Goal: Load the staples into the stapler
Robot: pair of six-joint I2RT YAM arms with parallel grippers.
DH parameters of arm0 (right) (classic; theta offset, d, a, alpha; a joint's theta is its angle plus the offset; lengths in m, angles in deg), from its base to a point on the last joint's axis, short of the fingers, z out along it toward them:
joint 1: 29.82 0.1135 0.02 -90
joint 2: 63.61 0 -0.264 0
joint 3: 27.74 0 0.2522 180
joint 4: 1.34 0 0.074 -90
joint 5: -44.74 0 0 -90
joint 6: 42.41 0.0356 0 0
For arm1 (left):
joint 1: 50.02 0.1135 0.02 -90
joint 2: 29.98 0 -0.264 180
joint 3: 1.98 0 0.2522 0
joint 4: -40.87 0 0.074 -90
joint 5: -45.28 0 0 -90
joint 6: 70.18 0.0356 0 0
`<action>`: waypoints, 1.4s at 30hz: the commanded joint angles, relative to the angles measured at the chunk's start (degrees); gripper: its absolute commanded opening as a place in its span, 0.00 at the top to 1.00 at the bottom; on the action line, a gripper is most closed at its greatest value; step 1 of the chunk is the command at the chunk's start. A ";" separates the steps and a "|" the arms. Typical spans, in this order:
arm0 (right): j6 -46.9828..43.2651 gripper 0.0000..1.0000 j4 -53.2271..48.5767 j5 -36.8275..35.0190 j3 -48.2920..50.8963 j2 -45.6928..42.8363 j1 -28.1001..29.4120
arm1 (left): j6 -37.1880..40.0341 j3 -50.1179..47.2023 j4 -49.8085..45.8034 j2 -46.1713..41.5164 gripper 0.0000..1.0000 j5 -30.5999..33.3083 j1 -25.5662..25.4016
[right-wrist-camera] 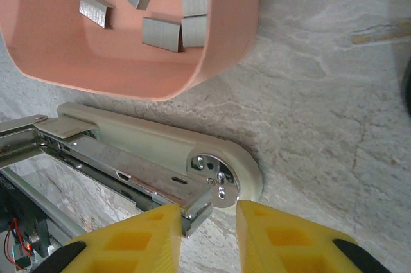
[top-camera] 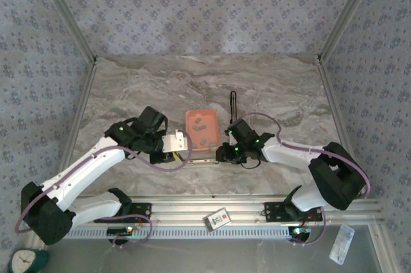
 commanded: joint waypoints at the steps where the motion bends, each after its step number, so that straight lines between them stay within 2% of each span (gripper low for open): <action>1: 1.23 0.72 0.31 0.35 -0.52 1.72 0.64 | 1.05 2.50 0.36 0.10 0.96 -1.06 -0.60; 13: 1.72 0.72 1.67 0.69 -0.52 3.79 1.53 | -0.17 3.37 1.27 2.12 0.97 0.00 -1.37; 30: 3.12 0.76 7.17 2.30 2.28 4.86 2.46 | -11.09 5.04 17.69 10.60 0.98 -2.10 -9.23; 42: 3.76 0.77 10.41 2.63 4.43 3.25 2.28 | -14.28 7.13 25.28 20.56 1.00 -2.36 -13.30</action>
